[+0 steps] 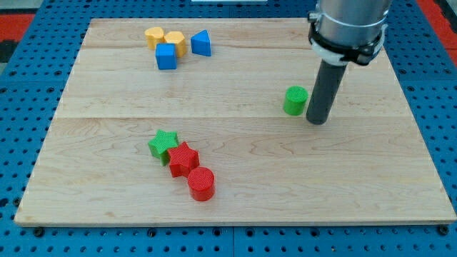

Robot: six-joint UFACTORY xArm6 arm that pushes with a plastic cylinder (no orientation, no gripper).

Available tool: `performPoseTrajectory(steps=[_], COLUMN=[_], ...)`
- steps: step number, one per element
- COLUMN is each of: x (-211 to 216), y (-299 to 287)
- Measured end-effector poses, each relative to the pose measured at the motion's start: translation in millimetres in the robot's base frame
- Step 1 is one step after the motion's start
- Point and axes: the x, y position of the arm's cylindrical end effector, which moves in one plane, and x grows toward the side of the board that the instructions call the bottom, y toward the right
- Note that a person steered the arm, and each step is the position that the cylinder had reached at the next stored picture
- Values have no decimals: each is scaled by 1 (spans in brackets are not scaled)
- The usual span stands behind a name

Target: Push green circle into yellow hexagon

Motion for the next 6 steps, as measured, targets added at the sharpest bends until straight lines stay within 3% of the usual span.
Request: performPoseTrajectory(steps=[2, 3, 5, 6], x=[-43, -26, -97, -99], y=[-116, -127, -218, -215])
